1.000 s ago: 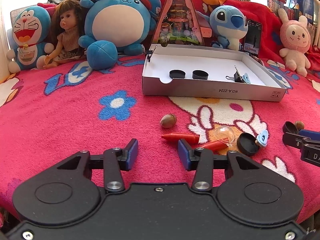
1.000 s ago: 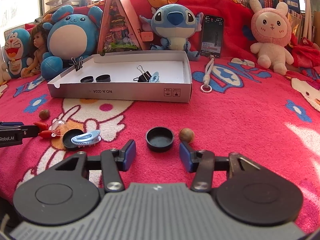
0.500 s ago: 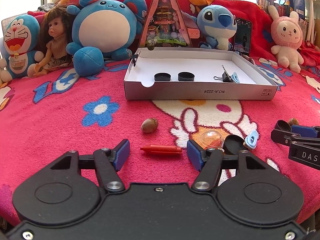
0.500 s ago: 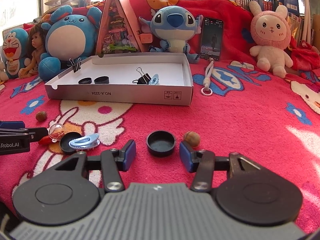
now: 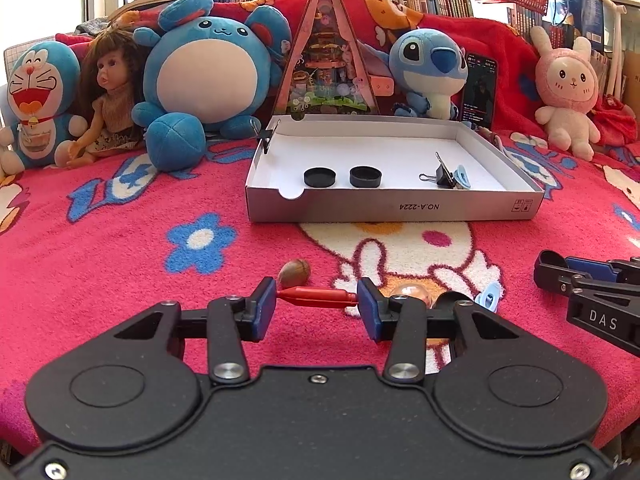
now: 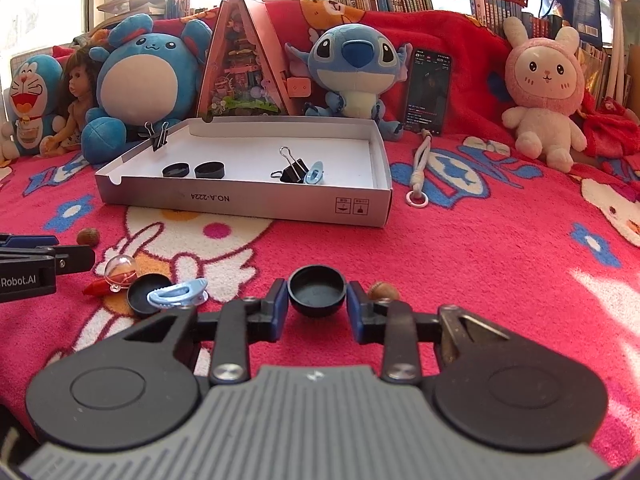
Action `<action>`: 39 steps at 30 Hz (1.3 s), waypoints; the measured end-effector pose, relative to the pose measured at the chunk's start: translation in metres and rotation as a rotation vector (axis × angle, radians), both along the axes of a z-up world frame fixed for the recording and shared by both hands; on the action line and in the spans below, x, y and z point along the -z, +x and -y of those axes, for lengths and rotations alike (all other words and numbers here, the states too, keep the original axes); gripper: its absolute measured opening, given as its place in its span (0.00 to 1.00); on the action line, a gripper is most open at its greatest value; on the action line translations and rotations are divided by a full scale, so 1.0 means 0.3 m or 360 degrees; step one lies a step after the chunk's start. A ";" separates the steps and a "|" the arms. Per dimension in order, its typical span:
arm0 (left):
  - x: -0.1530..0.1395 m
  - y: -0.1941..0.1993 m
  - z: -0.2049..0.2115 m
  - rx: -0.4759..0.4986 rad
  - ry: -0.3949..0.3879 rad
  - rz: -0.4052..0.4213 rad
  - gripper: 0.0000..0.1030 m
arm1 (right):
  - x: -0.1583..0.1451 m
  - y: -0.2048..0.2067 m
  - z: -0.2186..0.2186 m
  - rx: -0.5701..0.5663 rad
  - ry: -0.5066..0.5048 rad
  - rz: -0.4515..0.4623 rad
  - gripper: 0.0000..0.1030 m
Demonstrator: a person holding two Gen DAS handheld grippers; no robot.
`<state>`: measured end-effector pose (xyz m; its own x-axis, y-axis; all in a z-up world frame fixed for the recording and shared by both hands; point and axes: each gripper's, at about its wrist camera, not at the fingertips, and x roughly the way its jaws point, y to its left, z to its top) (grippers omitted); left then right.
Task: Organize rigid objects
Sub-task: 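Grasp a red stick with the left tool while the right tool grasps the black lid, then carry the red stick with the left tool while the right tool carries the lid into the box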
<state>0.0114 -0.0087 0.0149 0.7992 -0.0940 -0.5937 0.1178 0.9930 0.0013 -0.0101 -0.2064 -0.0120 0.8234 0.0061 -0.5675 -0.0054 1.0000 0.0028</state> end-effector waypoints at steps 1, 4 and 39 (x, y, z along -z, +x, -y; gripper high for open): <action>-0.010 0.007 -0.003 0.0000 -0.0005 0.0007 0.41 | -0.006 0.003 0.001 -0.0002 0.0004 0.0001 0.35; -0.029 0.028 -0.005 -0.0017 0.0001 0.0013 0.41 | -0.025 0.014 0.004 0.0000 0.0011 0.0015 0.35; -0.080 0.611 0.006 -0.0016 -0.0104 -0.0215 0.41 | -0.153 0.447 0.129 0.0105 0.0050 -0.0147 0.36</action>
